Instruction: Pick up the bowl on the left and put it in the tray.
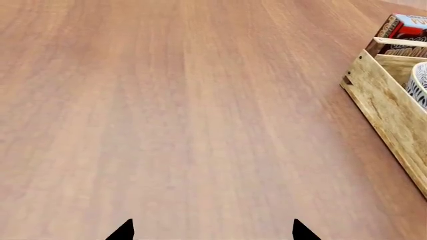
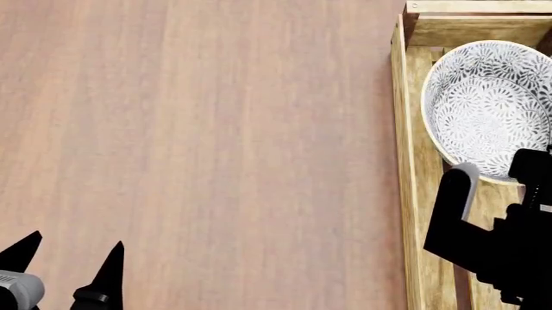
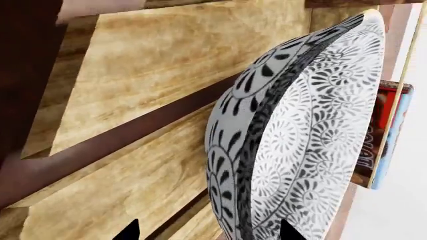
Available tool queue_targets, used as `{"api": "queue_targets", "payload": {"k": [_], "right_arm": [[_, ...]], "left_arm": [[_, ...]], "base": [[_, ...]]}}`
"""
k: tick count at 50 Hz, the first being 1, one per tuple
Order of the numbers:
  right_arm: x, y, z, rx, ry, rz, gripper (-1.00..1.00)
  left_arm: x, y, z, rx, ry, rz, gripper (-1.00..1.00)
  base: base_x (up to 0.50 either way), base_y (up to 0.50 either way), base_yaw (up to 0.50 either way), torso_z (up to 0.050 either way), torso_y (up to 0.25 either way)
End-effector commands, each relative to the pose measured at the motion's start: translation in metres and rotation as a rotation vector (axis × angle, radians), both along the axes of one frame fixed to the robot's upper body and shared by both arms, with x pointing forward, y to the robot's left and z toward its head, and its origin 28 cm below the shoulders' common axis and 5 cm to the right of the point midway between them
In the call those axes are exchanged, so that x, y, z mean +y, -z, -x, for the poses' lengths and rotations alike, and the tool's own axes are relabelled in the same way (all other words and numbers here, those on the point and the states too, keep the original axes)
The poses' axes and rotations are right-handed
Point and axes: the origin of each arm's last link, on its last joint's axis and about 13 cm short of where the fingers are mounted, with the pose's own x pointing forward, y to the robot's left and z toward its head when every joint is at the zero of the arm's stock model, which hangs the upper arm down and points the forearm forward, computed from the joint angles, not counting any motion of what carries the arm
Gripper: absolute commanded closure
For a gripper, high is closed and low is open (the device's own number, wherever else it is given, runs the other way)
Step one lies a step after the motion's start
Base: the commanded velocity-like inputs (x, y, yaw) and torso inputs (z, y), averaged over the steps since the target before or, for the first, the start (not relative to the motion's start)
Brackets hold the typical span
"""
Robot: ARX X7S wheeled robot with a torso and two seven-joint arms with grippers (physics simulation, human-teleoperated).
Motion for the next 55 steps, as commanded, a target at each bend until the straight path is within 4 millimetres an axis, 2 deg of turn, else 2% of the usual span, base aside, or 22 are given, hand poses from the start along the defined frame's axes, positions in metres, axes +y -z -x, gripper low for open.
{"api": "queue_targets", "payload": {"k": [1, 14, 25, 32, 33, 37, 40, 44, 49, 50, 52, 55], "right_arm": [[0.004, -0.019, 0.015, -0.025, -0.033, -0.016, -1.00], [0.010, -0.060, 0.057, -0.053, -0.099, -0.026, -1.00], [0.015, -0.079, 0.092, -0.091, -0.150, -0.010, -1.00], [0.017, -0.083, 0.115, -0.187, -0.204, -0.017, -1.00], [0.021, -0.087, 0.125, -0.279, -0.246, -0.028, -1.00], [0.027, -0.091, 0.142, -0.405, -0.310, -0.076, -1.00], [0.036, -0.087, 0.149, -0.494, -0.344, -0.111, -1.00], [0.041, -0.063, 0.152, -0.573, -0.406, -0.119, -1.00], [0.052, -0.049, 0.157, -0.751, -0.474, -0.265, -1.00], [0.058, -0.044, 0.160, -0.820, -0.506, -0.355, -1.00], [0.060, -0.043, 0.161, -0.856, -0.490, -0.407, -1.00], [0.069, -0.022, 0.174, -0.936, -0.522, -0.533, -1.00]], "left_arm": [[0.000, 0.000, 0.000, -0.001, -0.001, 0.002, -1.00], [0.001, 0.000, 0.001, -0.003, -0.007, 0.001, -1.00], [0.001, -0.001, 0.001, -0.006, -0.008, 0.000, -1.00], [0.001, -0.001, 0.001, -0.006, -0.011, 0.000, -1.00], [0.001, -0.003, 0.002, -0.008, -0.010, 0.001, -1.00], [0.001, -0.003, 0.002, -0.010, -0.010, 0.002, -1.00], [0.002, -0.004, 0.003, -0.012, -0.014, 0.003, -1.00], [0.003, -0.005, 0.004, -0.015, -0.018, 0.006, -1.00], [0.003, -0.006, 0.004, -0.016, -0.020, 0.006, -1.00], [0.003, -0.007, 0.005, -0.017, -0.019, 0.008, -1.00], [0.004, -0.008, 0.006, -0.016, -0.018, 0.011, -1.00], [0.006, -0.014, 0.011, -0.048, -0.023, 0.012, -1.00]], "base": [[0.00, 0.00, 0.00, 0.000, 0.000], [0.00, 0.00, 0.00, 0.000, 0.000], [0.00, 0.00, 0.00, 0.000, 0.000], [0.00, 0.00, 0.00, 0.000, 0.000], [0.00, 0.00, 0.00, 0.000, 0.000], [0.00, 0.00, 0.00, 0.000, 0.000], [0.00, 0.00, 0.00, 0.000, 0.000], [0.00, 0.00, 0.00, 0.000, 0.000], [0.00, 0.00, 0.00, 0.000, 0.000], [0.00, 0.00, 0.00, 0.000, 0.000], [0.00, 0.00, 0.00, 0.000, 0.000], [0.00, 0.00, 0.00, 0.000, 0.000]]}}
